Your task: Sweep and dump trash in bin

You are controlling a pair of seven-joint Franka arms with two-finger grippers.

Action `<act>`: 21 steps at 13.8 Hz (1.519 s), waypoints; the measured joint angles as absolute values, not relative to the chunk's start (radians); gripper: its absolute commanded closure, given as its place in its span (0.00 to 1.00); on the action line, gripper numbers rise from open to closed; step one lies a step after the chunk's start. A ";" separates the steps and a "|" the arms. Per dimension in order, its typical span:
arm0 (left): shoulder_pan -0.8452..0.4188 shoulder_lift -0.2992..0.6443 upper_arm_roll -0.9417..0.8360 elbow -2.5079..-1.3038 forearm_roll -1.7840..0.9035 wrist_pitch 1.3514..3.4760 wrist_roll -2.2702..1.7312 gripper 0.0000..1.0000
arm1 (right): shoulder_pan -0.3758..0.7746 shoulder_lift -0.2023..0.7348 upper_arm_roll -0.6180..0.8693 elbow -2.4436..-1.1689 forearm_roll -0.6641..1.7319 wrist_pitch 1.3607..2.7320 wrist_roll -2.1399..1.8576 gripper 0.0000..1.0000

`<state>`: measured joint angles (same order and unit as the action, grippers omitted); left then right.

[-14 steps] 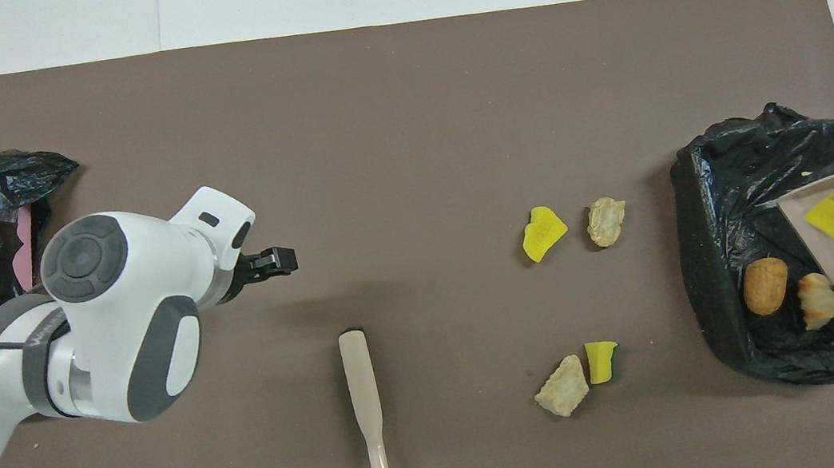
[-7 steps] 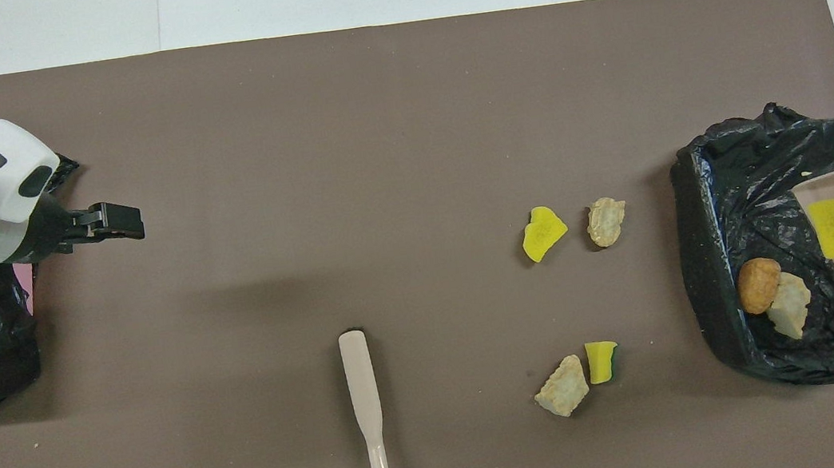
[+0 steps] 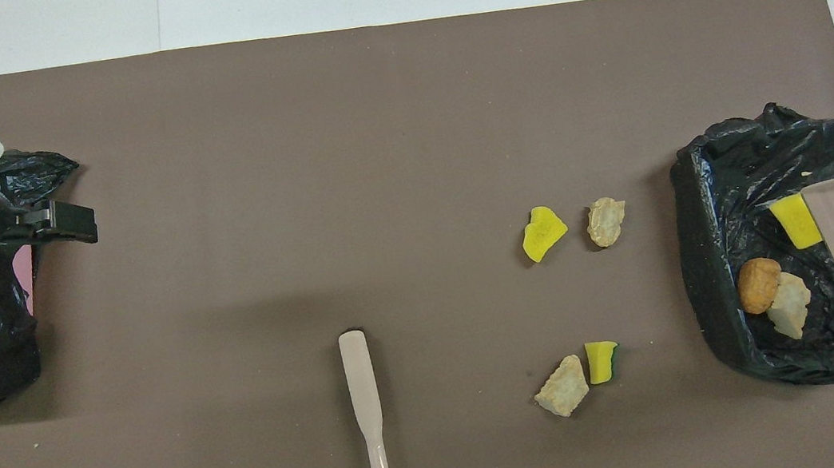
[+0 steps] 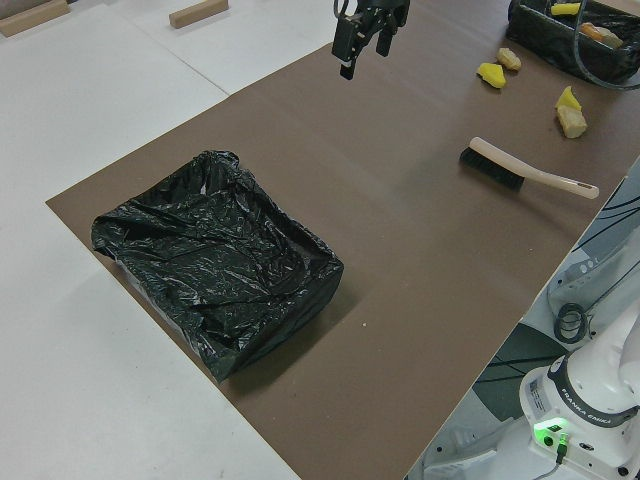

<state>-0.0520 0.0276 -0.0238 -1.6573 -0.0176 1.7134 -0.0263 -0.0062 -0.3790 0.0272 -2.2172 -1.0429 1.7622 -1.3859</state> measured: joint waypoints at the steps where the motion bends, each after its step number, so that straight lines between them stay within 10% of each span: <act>1: -0.044 0.017 -0.021 -1.657 -0.018 1.701 -0.017 0.00 | -0.006 -0.379 0.036 -2.216 -1.043 1.761 -1.386 1.00; 13: -0.035 -0.043 -0.022 -1.657 -0.018 1.623 -0.010 0.00 | -0.001 -0.122 0.104 -1.811 -0.668 1.538 -1.126 1.00; 21: -0.032 -0.045 -0.017 -1.657 -0.018 1.550 -0.009 0.00 | 0.094 -0.050 0.127 -1.755 -0.358 1.496 -0.526 1.00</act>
